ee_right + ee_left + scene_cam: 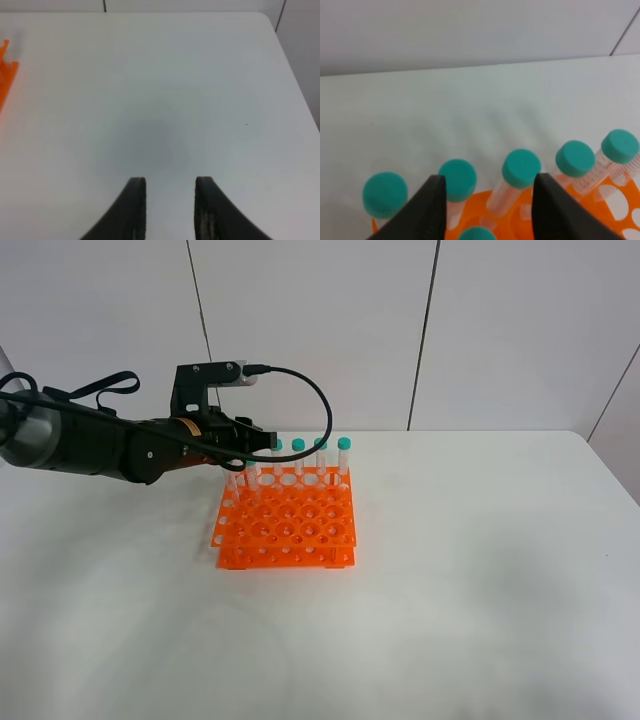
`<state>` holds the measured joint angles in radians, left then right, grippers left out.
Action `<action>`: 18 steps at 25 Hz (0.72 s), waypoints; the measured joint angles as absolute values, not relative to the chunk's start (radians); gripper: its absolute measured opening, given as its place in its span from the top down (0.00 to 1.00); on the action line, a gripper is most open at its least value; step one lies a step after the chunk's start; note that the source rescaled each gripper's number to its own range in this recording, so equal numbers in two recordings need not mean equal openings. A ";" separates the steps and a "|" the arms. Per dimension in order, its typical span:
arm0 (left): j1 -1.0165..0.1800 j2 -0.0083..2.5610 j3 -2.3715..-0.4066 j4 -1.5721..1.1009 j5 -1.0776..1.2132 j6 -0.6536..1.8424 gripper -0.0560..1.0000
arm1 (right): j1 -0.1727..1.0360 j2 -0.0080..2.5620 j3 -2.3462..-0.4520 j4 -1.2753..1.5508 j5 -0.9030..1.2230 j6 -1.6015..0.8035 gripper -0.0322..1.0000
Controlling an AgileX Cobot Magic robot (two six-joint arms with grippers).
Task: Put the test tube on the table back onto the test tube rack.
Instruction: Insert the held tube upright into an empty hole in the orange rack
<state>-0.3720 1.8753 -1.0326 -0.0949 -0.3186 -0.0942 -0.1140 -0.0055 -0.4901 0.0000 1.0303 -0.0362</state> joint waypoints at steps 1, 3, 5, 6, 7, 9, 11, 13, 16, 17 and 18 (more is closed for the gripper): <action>-0.372 1.871 -1.033 -0.095 -0.306 -0.094 0.01 | -0.114 -0.005 -0.490 -0.005 1.030 -0.036 0.62; -0.372 1.855 -1.033 -0.095 -0.270 -0.094 0.01 | -0.114 -0.005 -0.490 0.000 1.030 -0.036 0.62; -0.372 1.834 -1.032 -0.090 -0.245 -0.091 0.01 | -0.114 -0.005 -0.490 0.000 1.030 -0.036 0.62; -0.372 1.821 -1.032 -0.090 -0.232 -0.085 0.01 | -0.114 -0.005 -0.490 0.000 1.030 -0.036 0.62; -0.372 1.805 -1.032 -0.089 -0.220 -0.078 0.01 | -0.114 -0.005 -0.490 0.000 1.030 -0.036 0.62; -0.372 1.780 -1.032 -0.089 -0.197 -0.061 0.01 | -0.114 -0.005 -0.490 -0.005 1.030 -0.036 0.62; -0.372 1.757 -1.032 -0.089 -0.169 -0.046 0.01 | -0.114 -0.005 -0.490 -0.005 1.030 -0.036 0.62; -0.372 1.742 -1.032 -0.089 -0.134 -0.039 0.01 | -0.114 -0.005 -0.490 0.000 1.030 -0.036 0.62; -0.372 1.723 -1.032 -0.089 -0.063 -0.039 0.01 | -0.114 -0.005 -0.490 0.000 1.030 -0.036 0.62; -0.372 1.716 -1.032 -0.089 -0.036 -0.039 0.01 | -0.114 -0.005 -0.490 0.000 1.030 -0.036 0.62; -0.372 1.710 -1.032 -0.089 -0.008 -0.039 0.01 | -0.114 -0.005 -0.490 0.000 1.030 -0.036 0.62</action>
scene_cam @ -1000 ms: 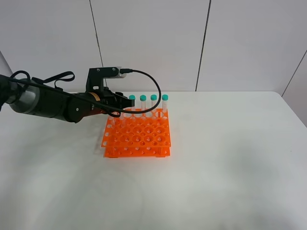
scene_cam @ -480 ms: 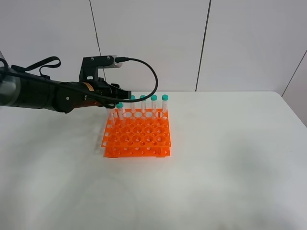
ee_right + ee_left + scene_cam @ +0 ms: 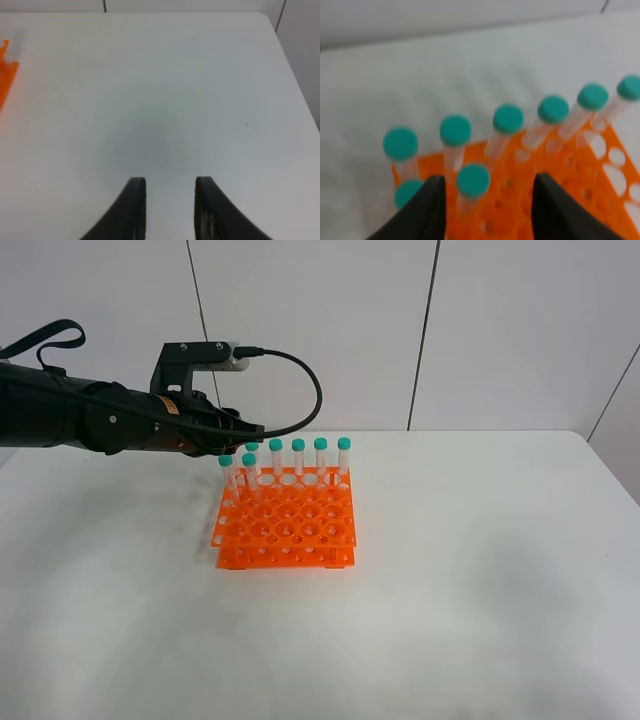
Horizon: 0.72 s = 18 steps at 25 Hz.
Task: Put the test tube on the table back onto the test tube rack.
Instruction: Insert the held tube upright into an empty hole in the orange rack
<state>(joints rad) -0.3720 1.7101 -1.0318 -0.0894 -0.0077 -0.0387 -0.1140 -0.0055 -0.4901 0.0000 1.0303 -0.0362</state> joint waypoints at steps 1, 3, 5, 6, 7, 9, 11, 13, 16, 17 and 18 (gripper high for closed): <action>-0.372 1.704 -1.032 -0.089 0.016 -0.039 0.01 | -0.114 -0.005 -0.490 0.000 1.030 -0.036 0.62; -0.372 1.688 -1.032 -0.089 0.066 -0.039 0.01 | -0.114 -0.005 -0.490 0.000 1.030 -0.036 0.62; -0.372 1.671 -1.032 -0.080 0.102 -0.039 0.01 | -0.114 -0.005 -0.490 0.000 1.030 -0.036 0.62; -0.370 1.661 -1.032 -0.071 0.116 -0.039 0.01 | -0.114 -0.005 -0.490 0.000 1.030 -0.036 0.62; -0.367 1.649 -1.032 -0.068 0.123 -0.038 0.01 | -0.114 -0.005 -0.490 -0.005 1.030 -0.036 0.62; -0.361 1.631 -1.032 -0.064 0.130 -0.038 0.01 | -0.114 -0.005 -0.490 -0.005 1.030 -0.036 0.62; -0.349 1.622 -1.032 -0.061 0.138 -0.038 0.01 | -0.114 -0.005 -0.490 0.000 1.030 -0.036 0.62; -0.336 1.619 -1.032 -0.058 0.156 -0.038 0.01 | -0.114 -0.005 -0.490 0.000 1.030 -0.036 0.62; -0.307 1.619 -1.032 -0.048 0.182 -0.038 0.01 | -0.114 -0.005 -0.490 0.000 1.030 -0.036 0.62; -0.292 1.619 -1.032 -0.045 0.186 -0.038 0.01 | -0.114 -0.005 -0.490 0.000 1.030 -0.036 0.62; -0.274 1.619 -1.032 -0.045 0.187 -0.038 0.01 | -0.114 -0.005 -0.490 0.000 1.030 -0.036 0.62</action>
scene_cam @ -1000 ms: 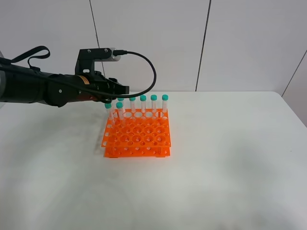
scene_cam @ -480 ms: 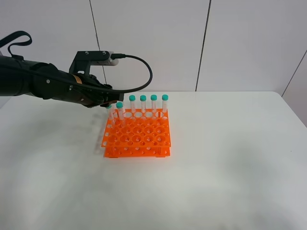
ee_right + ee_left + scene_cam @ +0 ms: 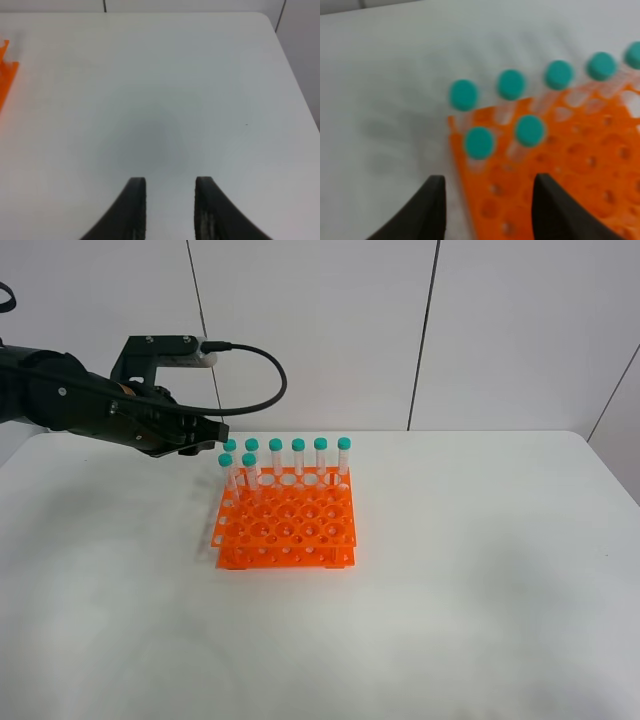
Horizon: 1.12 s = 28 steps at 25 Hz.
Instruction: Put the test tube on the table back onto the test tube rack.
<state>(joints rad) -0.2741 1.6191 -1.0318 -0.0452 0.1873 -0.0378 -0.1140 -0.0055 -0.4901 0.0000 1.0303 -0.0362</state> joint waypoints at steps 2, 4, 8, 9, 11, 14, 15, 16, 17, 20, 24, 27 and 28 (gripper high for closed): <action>-0.233 1.619 -1.032 -0.045 0.194 -0.038 0.01 | -0.114 -0.005 -0.490 0.000 1.030 -0.036 0.62; -0.191 1.619 -1.032 -0.043 0.206 -0.038 0.01 | -0.114 -0.005 -0.490 0.000 1.030 -0.036 0.62; -0.117 1.619 -1.032 -0.041 0.229 -0.038 0.01 | -0.114 -0.005 -0.490 0.000 1.030 -0.036 0.62; -0.101 1.619 -1.032 -0.039 0.234 -0.038 0.01 | -0.114 -0.005 -0.490 0.000 1.030 -0.036 0.62; -0.074 1.619 -1.032 -0.036 0.242 -0.038 0.01 | -0.114 -0.005 -0.490 0.000 1.030 -0.036 0.62; -0.025 1.619 -1.032 -0.035 0.261 -0.038 0.01 | -0.114 -0.005 -0.490 0.000 1.030 -0.036 0.62; -0.013 1.619 -1.032 -0.033 0.274 -0.038 0.01 | -0.114 -0.005 -0.490 0.000 1.030 -0.036 0.62; 0.000 1.619 -1.032 -0.027 0.294 -0.038 0.01 | -0.114 -0.005 -0.490 0.000 1.030 -0.036 0.62; 0.011 1.619 -1.032 -0.016 0.316 -0.038 0.01 | -0.114 -0.005 -0.490 0.000 1.030 -0.036 0.62; 0.024 1.619 -1.032 0.025 0.370 -0.038 0.01 | -0.114 -0.005 -0.490 0.000 1.030 -0.036 0.62; 0.026 1.619 -1.032 0.036 0.396 -0.038 0.01 | -0.114 -0.005 -0.490 -0.005 1.030 -0.036 0.62; 0.026 1.615 -1.032 0.036 0.412 -0.038 0.01 | -0.114 -0.005 -0.490 0.000 1.030 -0.036 0.62; 0.026 1.607 -1.032 0.036 0.422 -0.038 0.01 | -0.114 -0.005 -0.490 0.000 1.030 -0.036 0.62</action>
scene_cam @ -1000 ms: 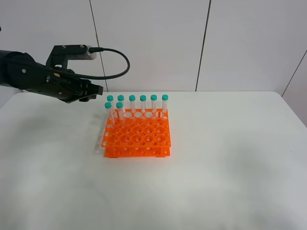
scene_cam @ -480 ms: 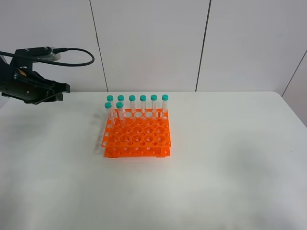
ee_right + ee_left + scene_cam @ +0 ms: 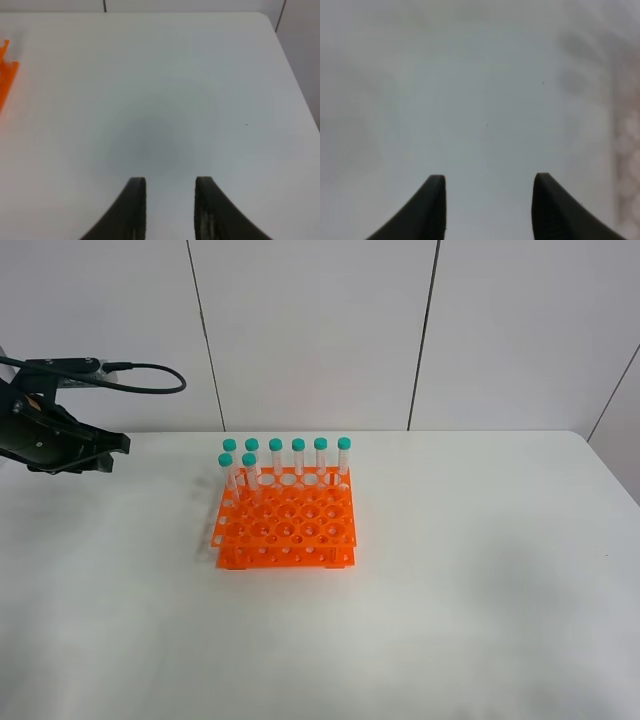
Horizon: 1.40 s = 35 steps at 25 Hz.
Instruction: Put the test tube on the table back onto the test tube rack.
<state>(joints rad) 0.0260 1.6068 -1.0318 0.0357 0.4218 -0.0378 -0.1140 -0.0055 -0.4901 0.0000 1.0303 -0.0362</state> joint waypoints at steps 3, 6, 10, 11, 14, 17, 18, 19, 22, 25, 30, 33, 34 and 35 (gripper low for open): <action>0.026 1.559 -1.032 0.036 0.432 -0.038 0.01 | -0.114 -0.005 -0.490 0.000 1.030 -0.036 0.62; 0.026 1.491 -1.013 0.036 0.445 -0.038 0.04 | -0.114 -0.005 -0.490 0.000 1.030 -0.036 0.62; 0.026 1.382 -0.951 0.036 0.491 -0.038 0.05 | -0.114 -0.005 -0.490 -0.005 1.030 -0.036 0.62; 0.026 1.348 -0.935 0.036 0.502 -0.038 0.05 | -0.114 -0.005 -0.490 0.000 1.030 -0.036 0.62; 0.026 1.239 -0.886 0.036 0.537 -0.038 0.05 | -0.114 -0.005 -0.490 0.000 1.030 -0.036 0.62; 0.026 1.115 -0.843 0.036 0.601 -0.038 0.05 | -0.114 -0.005 -0.490 0.000 1.030 -0.036 0.62; 0.026 1.068 -0.829 0.036 0.630 -0.037 0.05 | -0.114 -0.005 -0.490 0.000 1.030 -0.036 0.62; 0.026 1.026 -0.817 0.036 0.659 -0.037 0.05 | -0.114 -0.005 -0.490 0.000 1.030 -0.036 0.62; 0.026 0.874 -0.802 0.036 0.784 -0.037 0.05 | -0.114 -0.005 -0.490 0.000 1.030 -0.036 0.62; 0.026 0.733 -0.801 0.036 0.901 -0.035 0.05 | -0.114 -0.005 -0.490 0.000 1.030 -0.036 0.62; 0.026 0.533 -0.800 0.036 1.104 -0.034 0.05 | -0.114 -0.005 -0.490 0.000 1.030 -0.036 0.62; 0.026 0.437 -0.785 0.020 1.163 -0.034 0.05 | -0.114 -0.005 -0.490 0.000 1.030 -0.036 0.62; 0.026 0.413 -0.777 0.010 1.168 -0.034 0.05 | -0.114 -0.005 -0.490 0.000 1.030 -0.036 0.62; 0.026 0.385 -0.765 0.000 1.170 -0.034 0.05 | -0.114 -0.005 -0.490 0.000 1.030 -0.036 0.62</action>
<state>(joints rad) 0.0260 0.3849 -0.7652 0.0000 1.1702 -0.0344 -0.1140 -0.0055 -0.4901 0.0000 1.0303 -0.0362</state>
